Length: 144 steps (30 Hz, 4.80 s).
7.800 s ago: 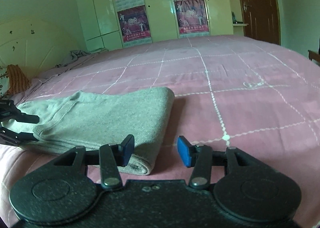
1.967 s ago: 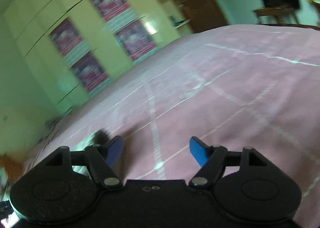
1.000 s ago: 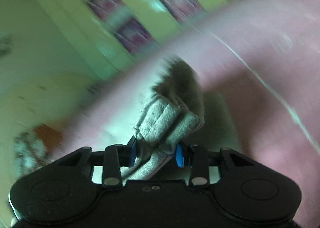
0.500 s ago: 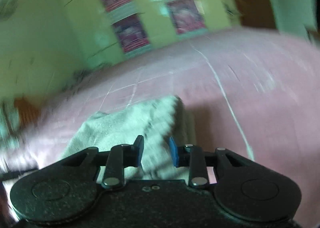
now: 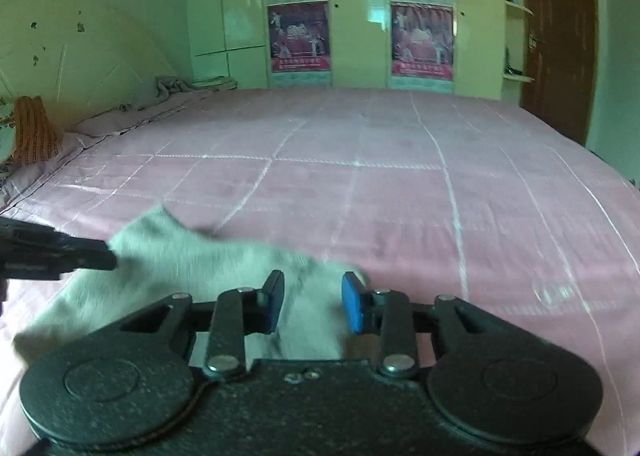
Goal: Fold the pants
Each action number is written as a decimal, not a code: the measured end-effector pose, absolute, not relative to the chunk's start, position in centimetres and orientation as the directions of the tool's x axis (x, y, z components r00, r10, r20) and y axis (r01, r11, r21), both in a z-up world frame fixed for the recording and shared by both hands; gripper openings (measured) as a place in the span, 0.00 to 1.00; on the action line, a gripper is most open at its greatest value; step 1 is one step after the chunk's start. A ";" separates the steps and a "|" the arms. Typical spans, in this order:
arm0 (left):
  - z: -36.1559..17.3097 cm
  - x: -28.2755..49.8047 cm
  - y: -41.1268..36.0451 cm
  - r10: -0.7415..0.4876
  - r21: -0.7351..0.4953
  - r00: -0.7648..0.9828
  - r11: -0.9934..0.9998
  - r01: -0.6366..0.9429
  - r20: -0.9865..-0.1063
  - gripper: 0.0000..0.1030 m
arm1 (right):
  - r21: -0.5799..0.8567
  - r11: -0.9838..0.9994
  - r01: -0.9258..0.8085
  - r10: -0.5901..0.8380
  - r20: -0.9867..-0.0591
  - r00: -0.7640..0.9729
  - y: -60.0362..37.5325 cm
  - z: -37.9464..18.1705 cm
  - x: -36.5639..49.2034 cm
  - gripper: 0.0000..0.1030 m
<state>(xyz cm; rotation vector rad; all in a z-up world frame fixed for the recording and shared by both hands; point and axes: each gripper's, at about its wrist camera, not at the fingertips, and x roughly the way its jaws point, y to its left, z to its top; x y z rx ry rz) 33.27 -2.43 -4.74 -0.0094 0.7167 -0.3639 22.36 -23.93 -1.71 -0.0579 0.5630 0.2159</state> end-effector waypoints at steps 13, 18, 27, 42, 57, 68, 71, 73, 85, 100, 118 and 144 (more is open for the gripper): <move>-8.0 31.6 -4.8 -0.233 0.039 0.675 0.932 0.362 -0.700 0.27 | -0.100 0.965 -0.242 0.126 -0.634 0.763 -22.7 -5.1 22.7 0.55; -5.8 29.0 -6.0 -0.198 0.122 0.713 0.921 0.370 -0.673 0.27 | 0.025 0.984 -0.178 0.156 -0.608 0.778 -23.5 -4.8 22.2 0.54; -6.1 25.0 -6.4 -0.145 0.191 0.712 0.909 0.369 -0.687 0.27 | -0.060 0.979 -0.195 0.108 -0.661 0.743 -22.8 -5.3 19.5 0.54; -4.5 21.1 -3.1 -0.172 0.138 0.741 0.931 0.337 -0.649 0.29 | 0.089 0.982 -0.166 0.186 -0.612 0.769 -23.7 -4.1 16.9 0.66; -8.3 23.1 4.8 -0.249 -0.172 0.691 0.968 0.180 -0.679 0.62 | 0.182 0.965 -0.190 0.261 -0.562 0.785 -25.4 -5.1 17.7 0.47; -7.5 19.0 6.7 -0.226 -0.158 0.756 0.974 0.162 -0.614 0.62 | 0.466 0.884 -0.043 0.341 -0.579 0.740 -27.9 -6.6 15.2 0.68; -7.7 19.0 7.1 -0.225 -0.175 0.756 0.973 0.147 -0.614 0.62 | 0.574 0.819 -0.006 0.389 -0.547 0.742 -28.6 -7.2 16.3 0.69; -7.8 19.1 7.1 -0.223 -0.178 0.755 0.974 0.143 -0.616 0.62 | 0.640 0.768 0.019 0.424 -0.530 0.734 -28.6 -7.8 17.6 0.60; -7.0 20.0 7.7 -0.243 -0.169 0.766 0.970 0.176 -0.595 0.62 | 0.663 0.748 0.016 0.432 -0.506 0.747 -29.9 -7.8 16.5 0.60; -14.1 30.5 11.4 -0.724 -0.761 0.475 0.629 0.158 -0.500 0.62 | 0.691 0.721 -0.059 0.582 -0.557 0.593 -33.2 -9.2 22.5 0.79; -11.5 34.6 9.9 -0.826 -0.829 0.512 0.445 0.338 -0.235 0.25 | 0.681 0.661 -0.317 0.728 -0.478 0.492 -31.7 -5.9 27.8 0.45; -6.0 31.1 8.8 -0.161 -0.182 0.792 0.981 0.064 -0.589 0.82 | 0.421 0.893 -0.158 0.418 -0.651 0.633 -28.2 -4.5 35.4 0.86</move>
